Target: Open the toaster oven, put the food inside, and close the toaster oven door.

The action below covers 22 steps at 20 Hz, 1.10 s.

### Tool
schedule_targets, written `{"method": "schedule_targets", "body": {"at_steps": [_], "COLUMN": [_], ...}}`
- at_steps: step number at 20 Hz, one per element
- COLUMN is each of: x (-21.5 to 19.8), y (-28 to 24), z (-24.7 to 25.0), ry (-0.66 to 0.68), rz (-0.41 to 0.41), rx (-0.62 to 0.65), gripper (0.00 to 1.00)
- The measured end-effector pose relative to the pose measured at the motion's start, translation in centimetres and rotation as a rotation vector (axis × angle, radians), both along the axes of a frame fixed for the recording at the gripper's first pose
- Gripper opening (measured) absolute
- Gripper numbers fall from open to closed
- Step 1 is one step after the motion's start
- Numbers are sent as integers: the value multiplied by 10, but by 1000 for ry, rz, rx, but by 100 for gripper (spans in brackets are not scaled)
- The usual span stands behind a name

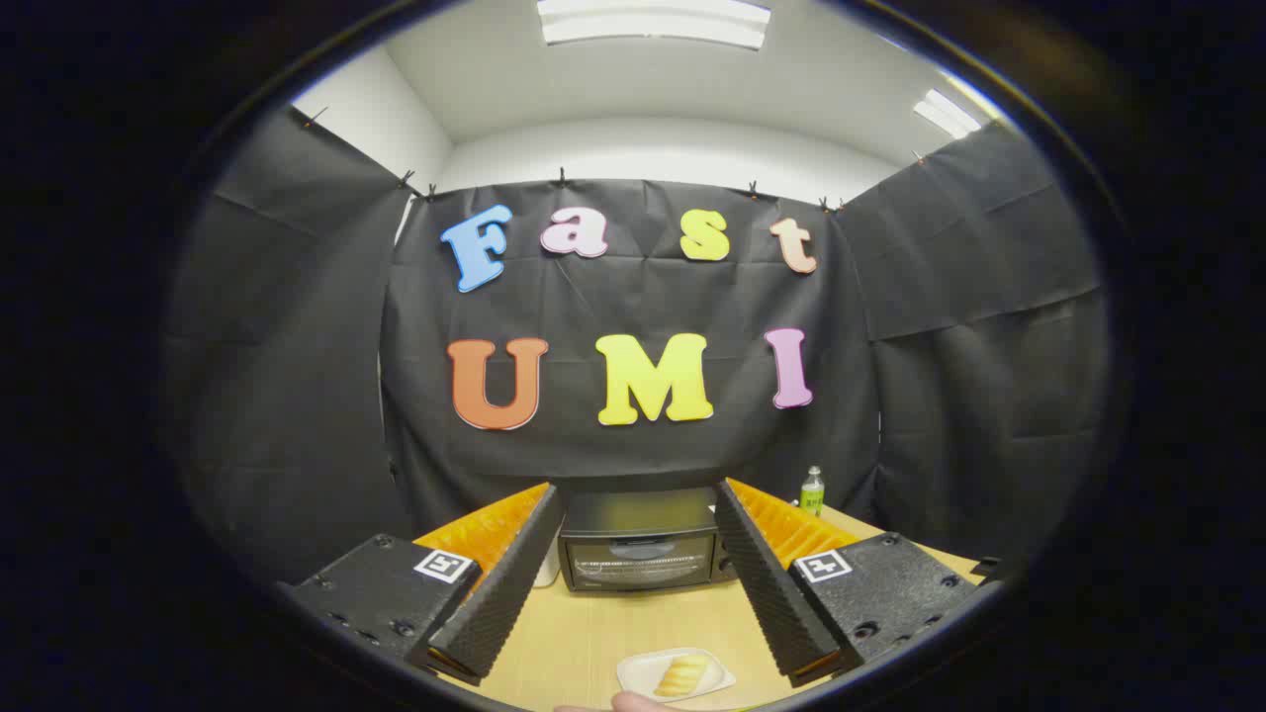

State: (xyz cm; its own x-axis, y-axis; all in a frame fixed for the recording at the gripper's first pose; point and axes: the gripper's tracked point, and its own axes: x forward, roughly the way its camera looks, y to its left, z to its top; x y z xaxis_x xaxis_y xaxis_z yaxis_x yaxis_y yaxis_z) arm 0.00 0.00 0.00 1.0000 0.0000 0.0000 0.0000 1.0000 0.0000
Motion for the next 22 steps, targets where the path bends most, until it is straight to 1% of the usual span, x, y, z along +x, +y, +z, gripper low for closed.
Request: {"method": "schedule_targets", "body": {"at_steps": [9,18,22], "x": [-2,-3,-1], "y": [3,1,3], "z": [4,5,5], "ry": [-29,-39,-54], "rz": [18,10,47], "rx": [7,6,38], "gripper": [100,100,100]}}
